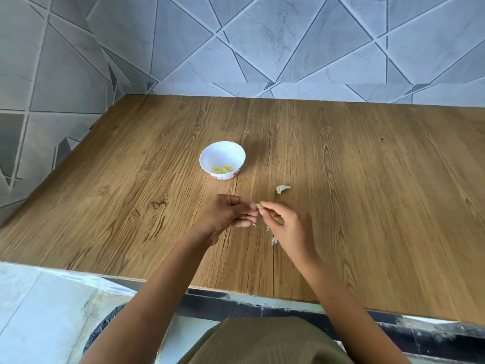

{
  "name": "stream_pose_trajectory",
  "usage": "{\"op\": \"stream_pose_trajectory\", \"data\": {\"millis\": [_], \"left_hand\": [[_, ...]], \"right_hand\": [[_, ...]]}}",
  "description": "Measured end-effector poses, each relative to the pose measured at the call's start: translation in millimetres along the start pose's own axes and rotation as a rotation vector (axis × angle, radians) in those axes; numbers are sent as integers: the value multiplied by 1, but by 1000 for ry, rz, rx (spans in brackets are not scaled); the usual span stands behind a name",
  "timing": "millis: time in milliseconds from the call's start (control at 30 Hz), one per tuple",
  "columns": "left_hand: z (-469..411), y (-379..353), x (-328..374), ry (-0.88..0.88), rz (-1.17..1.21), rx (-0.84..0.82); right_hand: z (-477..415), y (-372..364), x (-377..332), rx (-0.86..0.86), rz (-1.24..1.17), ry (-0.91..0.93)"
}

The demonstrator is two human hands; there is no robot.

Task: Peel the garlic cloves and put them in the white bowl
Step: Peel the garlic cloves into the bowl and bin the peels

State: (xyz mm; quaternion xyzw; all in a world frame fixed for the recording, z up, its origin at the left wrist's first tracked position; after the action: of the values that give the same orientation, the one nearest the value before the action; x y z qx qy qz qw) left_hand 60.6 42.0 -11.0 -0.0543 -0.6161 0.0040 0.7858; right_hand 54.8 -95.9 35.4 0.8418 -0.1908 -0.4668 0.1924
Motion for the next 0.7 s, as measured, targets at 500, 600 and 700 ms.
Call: {"op": "stream_pose_trajectory", "data": {"millis": [500,600,700], "left_hand": [[4,15,-7,56,55,128],[5,17,-6,36,58,130],[6,15,-6,20,57,107]], "right_hand": [[10,2,-1,45,13,-44],[11,0,2,45,23,-85],[10,-9,7,-29,-111,-196]]}}
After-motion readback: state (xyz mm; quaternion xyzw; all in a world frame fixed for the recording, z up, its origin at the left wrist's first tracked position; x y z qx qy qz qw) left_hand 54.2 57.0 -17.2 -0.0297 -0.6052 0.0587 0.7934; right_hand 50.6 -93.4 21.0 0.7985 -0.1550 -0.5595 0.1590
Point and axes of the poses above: each hand's wrist, its own z-axis away from the middle knuckle, its own y-axis out of the back of the hand, x = y × z, the point moved 9 cm from there along -z, towards the middle knuckle, and after that the axes turned 8 degrees about -y, right-handed, at the moved point
